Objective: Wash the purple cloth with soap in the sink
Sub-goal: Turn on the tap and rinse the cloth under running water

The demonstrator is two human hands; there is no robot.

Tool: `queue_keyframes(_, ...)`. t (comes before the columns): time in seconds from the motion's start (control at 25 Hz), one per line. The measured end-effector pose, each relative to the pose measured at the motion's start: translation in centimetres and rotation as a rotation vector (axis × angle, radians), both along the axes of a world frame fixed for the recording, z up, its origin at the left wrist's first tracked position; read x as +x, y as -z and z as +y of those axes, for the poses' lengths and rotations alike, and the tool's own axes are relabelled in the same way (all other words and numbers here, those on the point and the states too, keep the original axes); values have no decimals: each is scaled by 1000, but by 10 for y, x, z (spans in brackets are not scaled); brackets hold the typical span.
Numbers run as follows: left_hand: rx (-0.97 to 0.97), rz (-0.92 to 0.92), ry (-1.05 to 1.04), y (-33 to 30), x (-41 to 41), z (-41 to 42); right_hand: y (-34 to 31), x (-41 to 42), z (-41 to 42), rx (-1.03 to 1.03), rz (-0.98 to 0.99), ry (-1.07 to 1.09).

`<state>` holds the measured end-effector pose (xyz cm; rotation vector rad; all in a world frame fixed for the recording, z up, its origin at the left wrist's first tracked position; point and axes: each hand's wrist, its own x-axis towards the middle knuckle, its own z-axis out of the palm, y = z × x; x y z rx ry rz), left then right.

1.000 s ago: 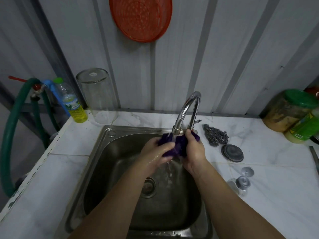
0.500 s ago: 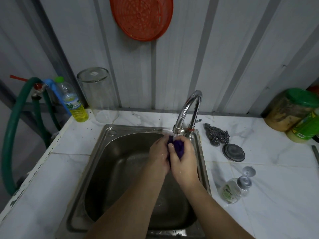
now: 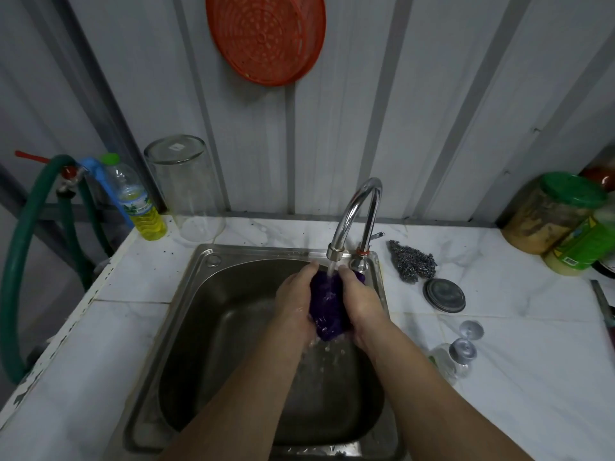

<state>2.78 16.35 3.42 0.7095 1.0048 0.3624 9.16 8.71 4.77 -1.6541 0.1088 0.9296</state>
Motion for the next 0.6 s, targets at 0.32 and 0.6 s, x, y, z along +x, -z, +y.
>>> queue_keyframes(0.32, -20, -104, 79, 4, -12, -3, -58, 71, -33, -430, -589, -373)
queue_keyframes(0.6, -67, -111, 43, 2, -7, -4, -43, 163, 0, -172, -280, -120)
